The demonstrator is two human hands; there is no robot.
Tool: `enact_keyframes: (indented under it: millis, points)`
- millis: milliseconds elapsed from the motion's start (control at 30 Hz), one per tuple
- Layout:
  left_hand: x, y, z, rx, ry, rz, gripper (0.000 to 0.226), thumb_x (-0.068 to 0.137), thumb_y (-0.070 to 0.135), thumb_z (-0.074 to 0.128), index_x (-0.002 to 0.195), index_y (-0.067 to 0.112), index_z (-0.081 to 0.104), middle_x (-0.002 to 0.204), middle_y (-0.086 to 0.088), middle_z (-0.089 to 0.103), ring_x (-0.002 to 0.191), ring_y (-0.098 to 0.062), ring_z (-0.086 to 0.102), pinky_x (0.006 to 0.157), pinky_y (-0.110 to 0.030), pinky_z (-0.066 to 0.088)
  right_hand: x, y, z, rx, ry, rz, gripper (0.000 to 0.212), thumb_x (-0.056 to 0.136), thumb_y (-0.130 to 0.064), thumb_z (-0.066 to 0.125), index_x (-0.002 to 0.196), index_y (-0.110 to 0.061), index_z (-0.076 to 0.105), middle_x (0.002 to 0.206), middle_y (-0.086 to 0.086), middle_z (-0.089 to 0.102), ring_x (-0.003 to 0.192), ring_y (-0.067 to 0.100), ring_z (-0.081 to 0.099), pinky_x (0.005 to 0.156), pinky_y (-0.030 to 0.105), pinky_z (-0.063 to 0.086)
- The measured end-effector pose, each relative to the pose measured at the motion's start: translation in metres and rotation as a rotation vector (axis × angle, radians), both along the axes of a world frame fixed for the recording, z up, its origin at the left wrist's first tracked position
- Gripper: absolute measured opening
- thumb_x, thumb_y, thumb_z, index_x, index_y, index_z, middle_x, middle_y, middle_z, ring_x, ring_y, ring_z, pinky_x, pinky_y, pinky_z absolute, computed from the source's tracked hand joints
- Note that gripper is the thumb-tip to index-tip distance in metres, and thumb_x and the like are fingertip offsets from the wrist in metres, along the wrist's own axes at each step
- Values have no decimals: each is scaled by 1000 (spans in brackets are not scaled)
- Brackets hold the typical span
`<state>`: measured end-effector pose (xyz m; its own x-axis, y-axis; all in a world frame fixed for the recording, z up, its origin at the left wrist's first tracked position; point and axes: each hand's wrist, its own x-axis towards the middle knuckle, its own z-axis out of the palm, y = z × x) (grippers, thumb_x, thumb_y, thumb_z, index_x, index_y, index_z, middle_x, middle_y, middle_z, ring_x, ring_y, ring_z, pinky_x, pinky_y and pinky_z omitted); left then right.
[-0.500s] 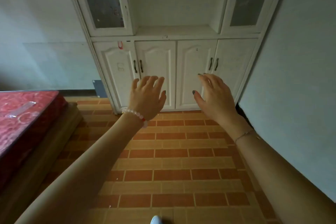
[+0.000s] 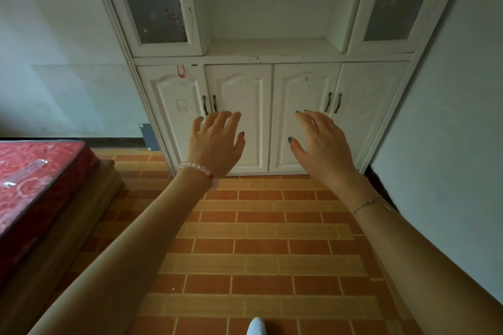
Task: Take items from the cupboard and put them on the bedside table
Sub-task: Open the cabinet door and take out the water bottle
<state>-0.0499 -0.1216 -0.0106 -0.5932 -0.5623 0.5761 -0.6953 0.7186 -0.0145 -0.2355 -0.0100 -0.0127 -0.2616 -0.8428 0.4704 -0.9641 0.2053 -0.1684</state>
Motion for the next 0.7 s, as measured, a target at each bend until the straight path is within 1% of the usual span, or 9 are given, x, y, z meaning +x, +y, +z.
enact_keyframes:
  millis: [100, 233, 333, 500, 700]
  points:
    - [-19, -45, 4, 13, 19, 5, 39, 88, 29, 48, 118, 7, 57, 115, -13, 64, 105, -35, 60, 89, -52, 44, -17, -45, 2, 33, -2, -3, 54, 93, -37, 43, 139, -10, 33, 143, 12, 38, 133, 28, 31, 107, 48, 32]
    - [-40, -106, 18, -7, 28, 22, 40, 85, 29, 49, 117, 7, 58, 112, -14, 65, 102, -34, 61, 88, -52, 45, -39, -106, 15, 28, -3, 4, 56, 93, -39, 42, 140, -12, 31, 145, 11, 36, 135, 27, 29, 107, 49, 30]
    - [-53, -145, 26, -24, 42, 24, 38, 84, 26, 56, 118, 7, 58, 113, -14, 64, 105, -35, 60, 90, -53, 43, -54, -146, 25, 2, 7, 3, 55, 93, -38, 42, 140, -11, 32, 144, 11, 37, 134, 28, 30, 107, 49, 31]
    - [-70, -192, 31, -15, 22, 30, 39, 86, 27, 56, 119, 7, 56, 116, -15, 63, 108, -36, 58, 92, -54, 42, -75, -193, 27, -11, -2, 7, 55, 92, -37, 44, 138, -9, 34, 141, 13, 40, 132, 29, 33, 106, 48, 33]
    - [-79, -238, 30, -20, 31, 63, 39, 88, 29, 51, 121, 8, 56, 118, -14, 63, 109, -35, 58, 93, -53, 42, -91, -253, 26, -6, -11, 49, 55, 93, -38, 43, 140, -10, 32, 144, 11, 37, 134, 28, 30, 108, 47, 30]
